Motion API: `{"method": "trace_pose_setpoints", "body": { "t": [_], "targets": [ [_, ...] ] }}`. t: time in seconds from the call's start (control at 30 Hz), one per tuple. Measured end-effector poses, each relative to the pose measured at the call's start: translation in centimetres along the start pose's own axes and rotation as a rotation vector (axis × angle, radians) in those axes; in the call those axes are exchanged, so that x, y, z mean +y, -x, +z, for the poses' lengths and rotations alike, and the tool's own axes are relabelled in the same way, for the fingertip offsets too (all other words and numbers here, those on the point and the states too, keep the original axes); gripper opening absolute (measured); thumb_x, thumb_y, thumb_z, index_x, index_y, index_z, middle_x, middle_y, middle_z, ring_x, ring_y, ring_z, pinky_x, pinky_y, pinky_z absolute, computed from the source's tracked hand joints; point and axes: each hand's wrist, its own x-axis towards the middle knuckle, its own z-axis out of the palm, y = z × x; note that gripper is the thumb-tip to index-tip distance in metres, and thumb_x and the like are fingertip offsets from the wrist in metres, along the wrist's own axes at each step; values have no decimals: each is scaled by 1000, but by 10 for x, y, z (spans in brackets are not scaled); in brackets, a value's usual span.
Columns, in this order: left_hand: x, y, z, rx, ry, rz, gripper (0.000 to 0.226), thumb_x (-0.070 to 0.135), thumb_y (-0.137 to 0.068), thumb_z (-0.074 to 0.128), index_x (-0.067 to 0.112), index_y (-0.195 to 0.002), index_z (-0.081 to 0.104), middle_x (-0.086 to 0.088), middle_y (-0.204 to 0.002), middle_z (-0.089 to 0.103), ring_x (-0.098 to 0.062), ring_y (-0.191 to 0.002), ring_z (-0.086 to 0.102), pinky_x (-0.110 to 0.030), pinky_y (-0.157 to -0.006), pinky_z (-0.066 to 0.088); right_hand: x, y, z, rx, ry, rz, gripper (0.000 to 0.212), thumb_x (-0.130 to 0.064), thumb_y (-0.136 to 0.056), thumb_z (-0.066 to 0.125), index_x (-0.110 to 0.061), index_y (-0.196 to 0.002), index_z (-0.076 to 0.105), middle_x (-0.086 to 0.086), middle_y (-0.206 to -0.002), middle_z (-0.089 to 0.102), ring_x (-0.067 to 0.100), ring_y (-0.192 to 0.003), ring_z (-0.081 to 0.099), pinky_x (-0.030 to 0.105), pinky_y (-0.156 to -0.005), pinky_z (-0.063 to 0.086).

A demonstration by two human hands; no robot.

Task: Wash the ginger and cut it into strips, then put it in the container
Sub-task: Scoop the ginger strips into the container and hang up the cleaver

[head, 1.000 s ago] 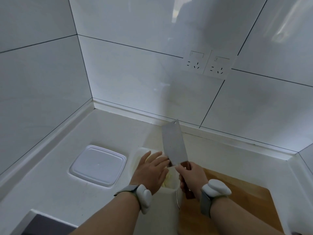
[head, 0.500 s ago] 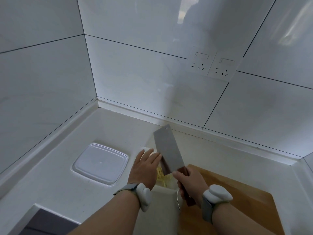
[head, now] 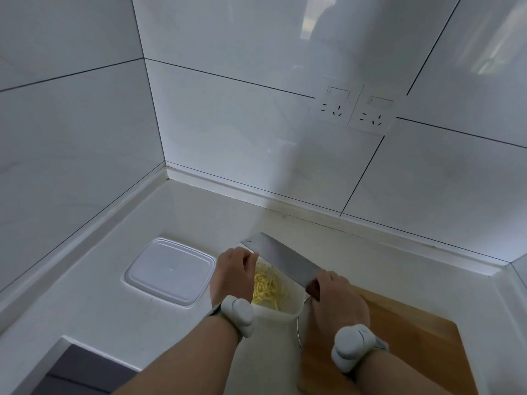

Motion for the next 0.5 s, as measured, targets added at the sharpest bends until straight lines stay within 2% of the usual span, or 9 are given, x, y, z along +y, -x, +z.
{"method": "trace_pose_setpoints", "body": {
  "t": [0.07,0.1,0.17,0.2,0.23,0.33,0.4,0.47,0.5],
  "targets": [
    [3,3,0,63,50,75,23,31,-94,51,15,-82,63,4,-81,58,-13,-77,48,-24,-64,39,3,1,0,-3,74,-24,29,-28,-98,51,-25,-126,46,-5,-124,52,15,-109,53,21,-76,42],
    [4,4,1,64,52,147,24,29,-94,47,15,-87,65,3,-84,60,-13,-81,50,-23,-68,43,6,1,0,32,102,-65,32,-29,-94,60,-23,-123,50,-4,-118,56,16,-104,55,23,-73,44],
    [7,5,6,7,32,287,25,25,-92,45,15,-96,67,2,-92,63,-13,-89,54,-19,-78,45,11,1,4,97,116,-150,48,-29,-58,91,-19,-97,65,-1,-87,63,18,-73,62,24,-50,41],
    [10,6,8,-38,26,325,24,23,-90,46,16,-98,68,3,-95,64,-12,-93,54,-18,-81,43,13,2,6,127,131,-190,54,-23,-39,97,-18,-83,66,-1,-72,61,19,-59,59,22,-41,36],
    [12,8,10,-78,22,347,25,23,-89,47,18,-100,68,4,-98,65,-12,-96,54,-17,-83,42,13,3,7,162,140,-229,57,-18,-30,97,-18,-76,63,-1,-65,58,19,-52,56,22,-36,34],
    [20,9,15,-181,6,372,25,29,-87,48,19,-95,70,6,-95,66,-14,-96,55,-23,-85,47,15,7,9,168,110,-285,53,-16,-33,96,-17,-74,62,1,-64,58,21,-50,55,25,-34,40],
    [20,7,17,-168,-71,349,12,26,-80,63,19,-87,69,4,-90,66,-19,-91,57,-31,-79,51,18,10,13,156,78,-269,50,-17,-37,96,-17,-76,65,1,-68,61,21,-53,58,26,-35,44],
    [16,0,17,-111,-148,245,24,13,-65,78,18,-87,70,1,-93,65,-23,-92,59,-33,-77,51,25,12,16,134,51,-213,46,-19,-47,94,-18,-84,67,1,-77,66,21,-62,63,28,-42,50],
    [13,-2,16,-86,-167,195,34,8,-61,80,17,-92,69,-1,-97,64,-25,-96,59,-35,-78,50,28,14,17,127,33,-148,42,-22,-60,89,-18,-96,68,1,-90,69,21,-73,66,29,-52,54]
  ]
}}
